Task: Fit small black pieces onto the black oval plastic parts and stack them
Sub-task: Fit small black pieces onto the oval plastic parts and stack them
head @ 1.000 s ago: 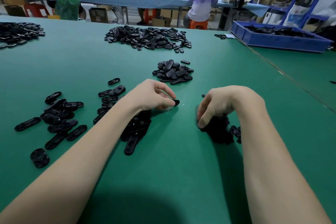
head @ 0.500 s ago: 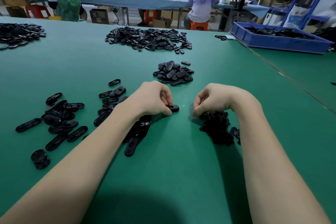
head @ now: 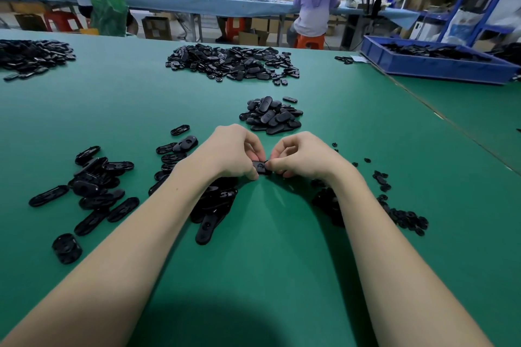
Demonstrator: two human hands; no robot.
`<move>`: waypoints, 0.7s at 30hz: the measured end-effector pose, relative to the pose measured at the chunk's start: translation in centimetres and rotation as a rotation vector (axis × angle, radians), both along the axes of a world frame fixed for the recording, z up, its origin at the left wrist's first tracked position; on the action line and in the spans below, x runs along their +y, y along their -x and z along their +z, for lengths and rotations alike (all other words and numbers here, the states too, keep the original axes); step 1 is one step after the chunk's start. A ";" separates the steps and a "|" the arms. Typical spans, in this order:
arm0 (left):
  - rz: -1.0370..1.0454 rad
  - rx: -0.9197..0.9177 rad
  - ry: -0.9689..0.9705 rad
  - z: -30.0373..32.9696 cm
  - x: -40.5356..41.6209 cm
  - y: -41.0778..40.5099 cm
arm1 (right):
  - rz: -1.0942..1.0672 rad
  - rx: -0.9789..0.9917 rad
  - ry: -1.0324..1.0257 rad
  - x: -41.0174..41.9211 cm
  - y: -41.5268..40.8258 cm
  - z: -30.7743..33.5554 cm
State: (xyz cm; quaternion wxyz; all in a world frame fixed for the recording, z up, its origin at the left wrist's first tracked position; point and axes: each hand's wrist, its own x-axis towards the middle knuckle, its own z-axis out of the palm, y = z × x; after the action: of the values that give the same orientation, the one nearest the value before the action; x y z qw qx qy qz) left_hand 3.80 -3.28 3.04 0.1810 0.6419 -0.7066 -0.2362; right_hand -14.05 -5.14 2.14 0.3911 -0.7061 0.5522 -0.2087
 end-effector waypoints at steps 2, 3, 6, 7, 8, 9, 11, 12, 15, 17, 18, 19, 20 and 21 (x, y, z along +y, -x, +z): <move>-0.010 -0.007 0.024 -0.1 0.0 0.0 | -0.018 -0.055 -0.037 -0.2 0.2 -0.3; -0.015 -0.013 0.036 -0.1 0.0 0.0 | -0.031 -0.092 -0.054 -0.2 0.1 -0.4; -0.029 -0.025 0.057 -0.1 0.0 -0.2 | -0.053 -0.318 -0.168 -0.1 -0.1 -0.4; -0.030 -0.026 0.063 -0.1 -0.1 -0.3 | -0.055 -0.409 -0.225 0.0 -0.2 -0.3; -0.029 -0.022 0.069 -0.2 -0.1 -0.4 | -0.058 -0.480 -0.269 0.1 -0.2 -0.2; -0.025 -0.015 0.074 -0.2 -0.1 -0.4 | -0.065 -0.530 -0.292 0.2 -0.2 -0.1; -0.021 -0.002 0.086 -0.2 -0.1 -0.5 | -0.080 -0.593 -0.305 0.2 -0.1 -0.1; -0.020 -0.001 0.091 -0.2 -0.1 -0.5 | -0.085 -0.614 -0.306 0.2 -0.1 -0.2; -0.028 0.008 0.100 -0.2 -0.1 -0.7 | -0.108 -0.660 -0.305 0.2 -0.2 -0.5; -0.041 0.036 0.100 -0.2 0.0 -0.7 | -0.125 -0.710 -0.299 0.1 -0.2 -0.6; -0.049 0.063 0.092 -0.1 0.0 -0.8 | -0.128 -0.731 -0.296 0.0 -0.2 -0.6; -0.055 0.094 0.079 0.0 0.0 -0.8 | -0.127 -0.742 -0.293 -0.1 -0.2 -0.6; -0.056 0.120 0.066 0.1 0.1 -0.8 | -0.126 -0.741 -0.290 -0.1 -0.2 -0.6; -0.053 0.139 0.055 0.3 0.1 -0.9 | -0.122 -0.728 -0.283 -0.1 -0.2 -0.6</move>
State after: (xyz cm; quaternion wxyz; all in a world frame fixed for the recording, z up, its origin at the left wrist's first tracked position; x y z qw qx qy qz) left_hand 4.68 -3.17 3.30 0.2408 0.5999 -0.7153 -0.2655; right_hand -13.83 -5.24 1.59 0.6417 -0.4911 0.4415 -0.3900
